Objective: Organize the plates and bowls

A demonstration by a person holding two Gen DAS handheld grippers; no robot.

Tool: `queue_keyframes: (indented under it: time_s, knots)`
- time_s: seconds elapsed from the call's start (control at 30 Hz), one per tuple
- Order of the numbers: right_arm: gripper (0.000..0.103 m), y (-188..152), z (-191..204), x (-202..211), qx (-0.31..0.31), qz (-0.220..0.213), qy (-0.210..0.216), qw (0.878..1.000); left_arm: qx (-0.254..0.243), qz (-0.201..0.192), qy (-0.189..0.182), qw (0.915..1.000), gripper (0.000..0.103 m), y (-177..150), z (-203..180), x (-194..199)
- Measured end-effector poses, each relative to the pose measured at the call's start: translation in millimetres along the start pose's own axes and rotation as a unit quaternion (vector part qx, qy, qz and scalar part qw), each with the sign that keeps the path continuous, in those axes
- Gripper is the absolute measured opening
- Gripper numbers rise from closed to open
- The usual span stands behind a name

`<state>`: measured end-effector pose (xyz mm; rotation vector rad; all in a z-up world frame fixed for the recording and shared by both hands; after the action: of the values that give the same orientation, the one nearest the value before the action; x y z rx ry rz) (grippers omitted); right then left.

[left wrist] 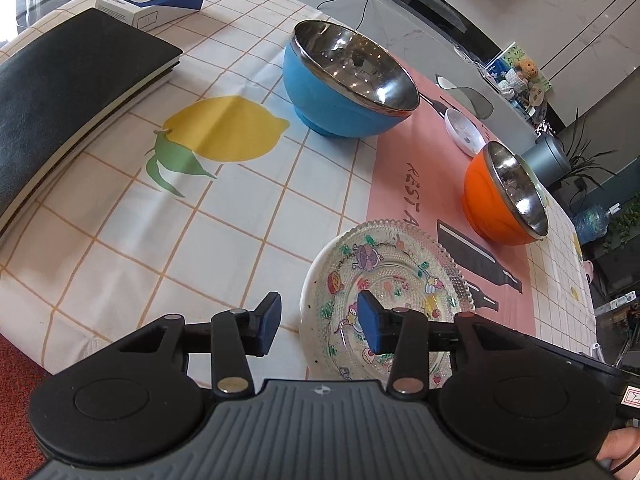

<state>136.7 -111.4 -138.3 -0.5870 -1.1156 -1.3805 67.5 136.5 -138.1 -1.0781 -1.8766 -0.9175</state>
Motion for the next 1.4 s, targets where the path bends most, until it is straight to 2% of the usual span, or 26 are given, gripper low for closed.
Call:
queue_keyframes:
  time_s: [0.2, 0.27, 0.43, 0.53, 0.6, 0.7, 1.0, 1.1, 1.23, 1.4]
  knots:
    - [0.008, 2.9, 1.7, -2.5, 0.019, -0.009, -0.009, 1.000, -0.002, 0.004, 0.000, 1.0000, 0.039, -1.1, -2.0, -3.8]
    - [0.012, 2.7, -0.4, 0.2, 0.014, -0.015, -0.010, 1.000, -0.001, 0.004, 0.003, 1.0000, 0.038, -1.5, -0.9, -3.7]
    - [0.014, -4.6, -9.1, 11.3, -0.003, -0.020, -0.001, 1.000, 0.001, -0.001, 0.005, 1.0000, 0.024, -3.9, 2.3, -2.7]
    - [0.012, -11.1, -11.3, 13.0, -0.014, -0.017, 0.014, 1.000, 0.002, -0.001, 0.002, 1.0000, 0.019, -4.0, 2.7, -3.2]
    - [0.006, -13.7, -11.4, 11.9, -0.020, -0.018, 0.025, 0.999, 0.002, -0.002, 0.002, 1.0000, 0.019, -4.7, 2.1, -3.0]
    - [0.003, -14.9, -9.5, 8.7, -0.024, -0.015, 0.034, 0.999, 0.002, -0.002, 0.002, 1.0000, 0.019, -4.3, 1.9, -3.3]
    - [0.003, -20.5, -3.7, 4.8, -0.024, -0.013, 0.038, 0.999, 0.004, -0.002, 0.009, 0.9999, 0.017, -4.2, -0.5, -2.9]
    - [0.003, -20.1, -8.0, 6.2, -0.036, -0.012, 0.048, 0.998, 0.002, -0.012, 0.015, 0.9998, 0.017, -4.5, -2.3, 2.7]
    - [0.007, -19.6, -12.0, 19.0, -0.037, -0.030, 0.044, 0.998, -0.019, -0.040, 0.022, 0.9988, 0.021, -1.6, -10.8, 17.7]
    - [0.007, -15.9, -22.2, 38.2, -0.046, -0.055, 0.040, 0.997, -0.068, -0.064, 0.032, 0.9951, 0.023, 4.7, -39.3, 33.5]
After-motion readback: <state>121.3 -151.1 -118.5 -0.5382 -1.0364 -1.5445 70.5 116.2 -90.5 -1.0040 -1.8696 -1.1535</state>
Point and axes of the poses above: each gripper's, at about its wrist camera, not at the fingertips, and x roughly against the way its jaws point, z to its left, y to its top, the point moved 3 cm from there along -x, roughly the way its jaws point, and after that the axes turned 14 degrees about z, right-handed, at the moved point
